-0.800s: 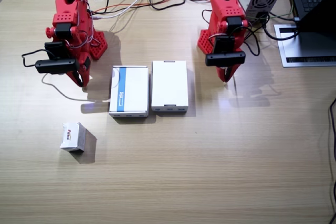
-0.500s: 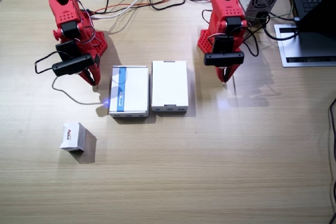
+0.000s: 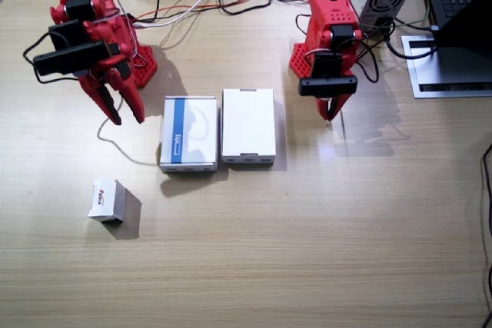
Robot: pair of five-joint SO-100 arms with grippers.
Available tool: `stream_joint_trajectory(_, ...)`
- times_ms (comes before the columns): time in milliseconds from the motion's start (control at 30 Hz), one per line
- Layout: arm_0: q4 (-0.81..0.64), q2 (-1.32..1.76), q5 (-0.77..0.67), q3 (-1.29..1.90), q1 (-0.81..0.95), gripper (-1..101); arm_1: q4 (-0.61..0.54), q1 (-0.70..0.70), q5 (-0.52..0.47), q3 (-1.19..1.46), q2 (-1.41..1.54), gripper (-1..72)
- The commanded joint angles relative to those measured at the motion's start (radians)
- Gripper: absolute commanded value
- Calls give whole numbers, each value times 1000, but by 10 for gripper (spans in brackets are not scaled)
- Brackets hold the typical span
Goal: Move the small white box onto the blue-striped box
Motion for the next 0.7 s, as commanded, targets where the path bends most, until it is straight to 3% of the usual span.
stream_joint_trajectory(0, 0, 38, 20, -18, 25, -1, -100, 129, -87, -236, -342, 387)
stream_joint_trajectory(100, -3, 38, 21, -18, 23, -1, -66, 233, -152, -525, -637, 398)
stream_joint_trajectory(200, -6, 38, 21, -18, 21, -1, 98, 293, -207, -842, -871, 400)
stream_joint_trajectory(333, -6, 38, 25, -18, 21, -1, 227, 296, -255, -1039, -1072, 402)
stream_joint_trajectory(667, -11, 38, 26, -18, 15, -1, 170, 272, -249, -1043, -1362, 393)
